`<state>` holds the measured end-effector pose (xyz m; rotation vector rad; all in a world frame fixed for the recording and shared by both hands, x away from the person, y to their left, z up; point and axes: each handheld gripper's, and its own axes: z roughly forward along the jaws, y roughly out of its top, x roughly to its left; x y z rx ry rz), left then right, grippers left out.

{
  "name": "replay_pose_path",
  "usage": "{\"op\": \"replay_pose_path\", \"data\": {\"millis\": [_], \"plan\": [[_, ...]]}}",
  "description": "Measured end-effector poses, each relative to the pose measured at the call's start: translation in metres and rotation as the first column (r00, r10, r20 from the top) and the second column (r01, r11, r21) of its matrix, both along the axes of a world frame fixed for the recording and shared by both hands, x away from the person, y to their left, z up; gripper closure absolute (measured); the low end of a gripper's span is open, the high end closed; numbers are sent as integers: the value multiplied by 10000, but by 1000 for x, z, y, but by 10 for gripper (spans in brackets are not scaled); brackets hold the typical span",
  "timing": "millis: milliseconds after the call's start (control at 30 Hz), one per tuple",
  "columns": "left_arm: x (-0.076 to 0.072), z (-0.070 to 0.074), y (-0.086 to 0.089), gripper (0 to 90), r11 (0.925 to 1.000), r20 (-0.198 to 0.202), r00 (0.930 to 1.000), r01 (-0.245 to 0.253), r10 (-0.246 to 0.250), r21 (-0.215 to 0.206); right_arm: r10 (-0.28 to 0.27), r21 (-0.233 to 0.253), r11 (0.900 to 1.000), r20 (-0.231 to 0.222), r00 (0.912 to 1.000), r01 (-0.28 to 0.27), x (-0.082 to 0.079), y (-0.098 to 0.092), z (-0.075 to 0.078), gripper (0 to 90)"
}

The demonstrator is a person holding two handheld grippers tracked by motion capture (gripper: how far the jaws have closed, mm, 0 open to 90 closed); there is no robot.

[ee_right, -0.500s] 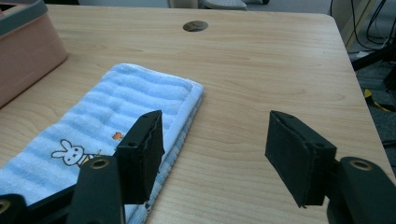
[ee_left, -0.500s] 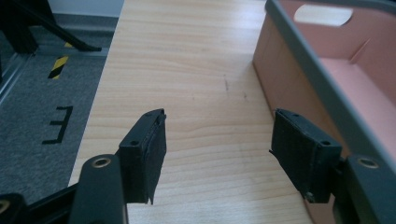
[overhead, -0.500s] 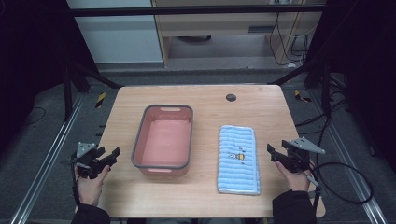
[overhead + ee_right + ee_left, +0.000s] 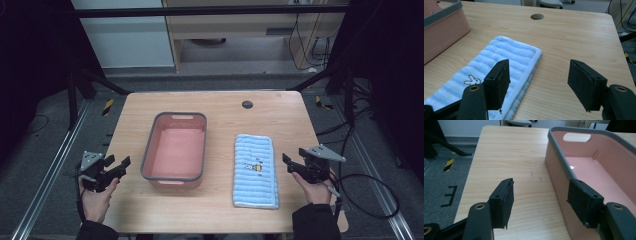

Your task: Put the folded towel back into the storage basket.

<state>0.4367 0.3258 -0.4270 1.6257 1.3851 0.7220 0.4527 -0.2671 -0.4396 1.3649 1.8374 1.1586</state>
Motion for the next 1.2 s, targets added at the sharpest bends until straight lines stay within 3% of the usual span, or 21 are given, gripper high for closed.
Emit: {"op": "replay_pose_path", "data": {"millis": [233, 433, 833, 1200], "plan": [[-4, 11, -14, 379, 9983, 314, 9978, 582, -581, -18, 169, 294, 9994, 45, 9998, -170, 0, 1, 11, 320], [-6, 17, -20, 373, 9967, 439, 9958, 807, -802, -98, 321, 420, 9986, 119, 9994, -326, 1, 1, 16, 312], [-6, 29, -38, 367, 9914, 600, 9896, 1305, -1305, 38, 553, 268, 9981, 38, 9985, -554, 9, 5, 26, 280], [-1, 40, -67, 357, 9835, 767, 9805, 1809, -1811, 102, 771, 324, 9964, 300, 9966, -781, 19, 18, 49, 254]]}}
